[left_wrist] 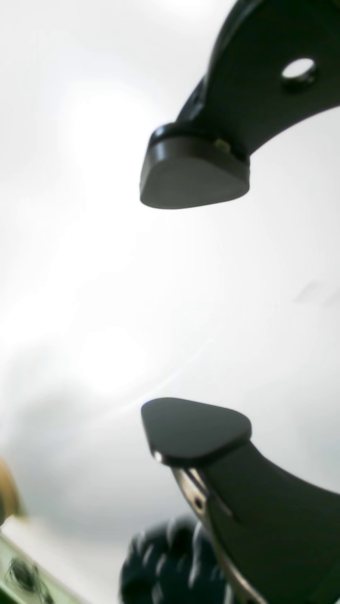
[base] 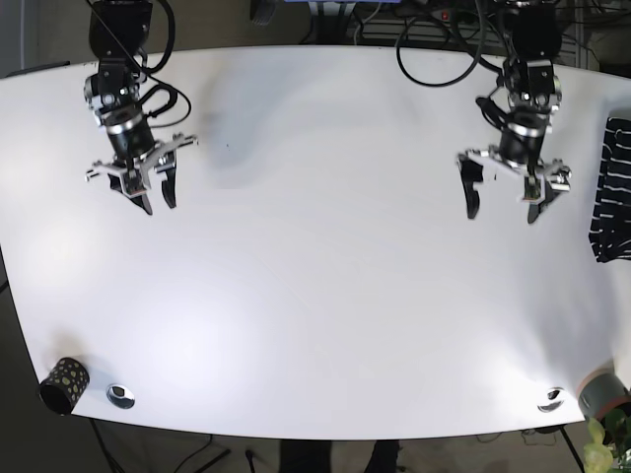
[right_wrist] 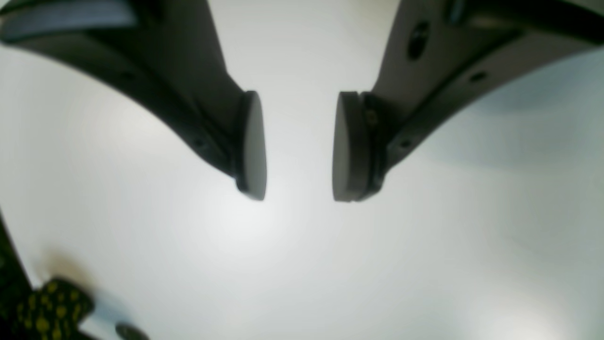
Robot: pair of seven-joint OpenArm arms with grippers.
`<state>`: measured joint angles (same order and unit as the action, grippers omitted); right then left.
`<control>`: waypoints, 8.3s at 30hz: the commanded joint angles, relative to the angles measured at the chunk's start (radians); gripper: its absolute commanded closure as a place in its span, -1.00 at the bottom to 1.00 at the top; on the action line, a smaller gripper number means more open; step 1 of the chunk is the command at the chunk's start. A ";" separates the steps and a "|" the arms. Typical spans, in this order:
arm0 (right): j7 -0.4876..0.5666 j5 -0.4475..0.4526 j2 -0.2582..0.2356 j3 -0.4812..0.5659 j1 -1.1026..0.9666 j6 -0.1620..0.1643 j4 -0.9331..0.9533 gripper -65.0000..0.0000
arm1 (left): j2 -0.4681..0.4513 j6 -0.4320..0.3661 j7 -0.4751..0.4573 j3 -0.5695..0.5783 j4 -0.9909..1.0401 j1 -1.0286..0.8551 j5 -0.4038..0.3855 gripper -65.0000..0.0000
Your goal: Fold the T-shirt properly
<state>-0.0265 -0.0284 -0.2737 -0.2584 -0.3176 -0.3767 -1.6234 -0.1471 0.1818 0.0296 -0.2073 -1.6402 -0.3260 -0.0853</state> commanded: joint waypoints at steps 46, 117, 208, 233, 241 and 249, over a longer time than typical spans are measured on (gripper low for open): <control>0.026 0.253 -0.029 0.063 -0.719 -0.048 0.209 0.34 | 0.220 -0.005 -0.030 0.095 0.111 -0.763 0.028 -0.82; 0.026 0.250 0.061 0.347 0.162 -0.037 1.147 0.32 | 0.131 -0.115 0.034 0.173 1.362 0.212 0.026 -0.91; -0.103 0.267 0.054 0.070 -0.978 -0.044 -0.288 0.33 | 0.080 -0.118 -0.104 0.088 -0.286 -0.983 0.017 -0.91; -0.505 0.729 0.090 -0.374 -0.604 -0.296 -0.369 0.33 | 0.073 -0.117 -0.098 -0.002 -0.345 -0.672 -0.287 -0.92; -0.675 0.747 0.090 -0.454 -0.429 -0.315 -0.371 0.33 | 0.074 -0.117 0.008 -0.004 -0.345 -0.559 -0.288 -0.92; -0.787 0.744 0.086 -0.474 -0.300 -0.315 -0.367 0.33 | 0.074 -0.117 0.083 -0.004 -0.345 -0.488 -0.288 -0.92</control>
<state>-0.8230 0.6994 -0.1753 -0.7258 -0.6220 -0.6819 -1.9751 -0.0700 0.0605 0.1249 -0.2077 -1.9671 -0.8158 -0.3679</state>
